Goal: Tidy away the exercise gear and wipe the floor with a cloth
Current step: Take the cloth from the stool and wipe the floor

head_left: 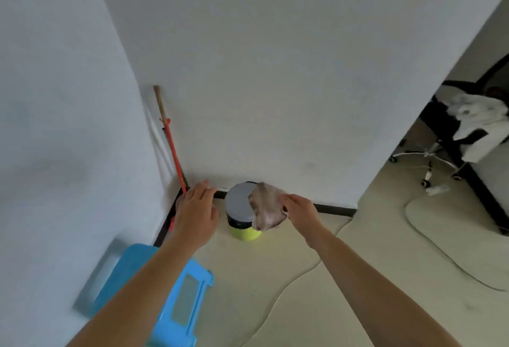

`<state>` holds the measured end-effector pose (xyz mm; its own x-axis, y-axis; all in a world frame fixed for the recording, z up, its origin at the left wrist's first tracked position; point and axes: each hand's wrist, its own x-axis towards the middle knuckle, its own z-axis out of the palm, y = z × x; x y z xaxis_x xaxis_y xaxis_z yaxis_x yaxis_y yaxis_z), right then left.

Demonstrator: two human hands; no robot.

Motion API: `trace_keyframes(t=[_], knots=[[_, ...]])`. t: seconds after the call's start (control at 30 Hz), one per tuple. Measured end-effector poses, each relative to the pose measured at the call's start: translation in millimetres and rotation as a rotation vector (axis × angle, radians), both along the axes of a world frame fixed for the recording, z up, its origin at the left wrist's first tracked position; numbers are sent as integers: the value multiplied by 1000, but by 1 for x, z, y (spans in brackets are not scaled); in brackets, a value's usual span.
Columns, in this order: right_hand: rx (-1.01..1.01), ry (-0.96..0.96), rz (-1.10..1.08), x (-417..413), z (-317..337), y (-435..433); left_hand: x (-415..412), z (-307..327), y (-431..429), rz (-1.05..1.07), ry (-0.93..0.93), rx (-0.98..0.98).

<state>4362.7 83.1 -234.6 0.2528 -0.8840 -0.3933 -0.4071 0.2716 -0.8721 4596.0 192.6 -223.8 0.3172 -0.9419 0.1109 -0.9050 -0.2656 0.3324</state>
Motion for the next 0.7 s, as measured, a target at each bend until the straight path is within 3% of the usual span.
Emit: trace_keyframes(t=[0.2, 0.37, 0.47, 0.6, 0.7], knots=[[-165, 47, -237, -237, 26, 34, -206, 33, -60, -323, -55, -16], [-79, -91, -569, -456, 20, 104, -422, 24, -51, -626, -67, -15], [-42, -62, -735, -570, 21, 149, -541, 18, -39, -783, -88, 19], [59, -92, -851, -689, 23, 193, -673, 9, -35, -958, -135, 69], [46, 30, -864, -764, 13, 204, -758, 1, -46, -1074, -173, 90]])
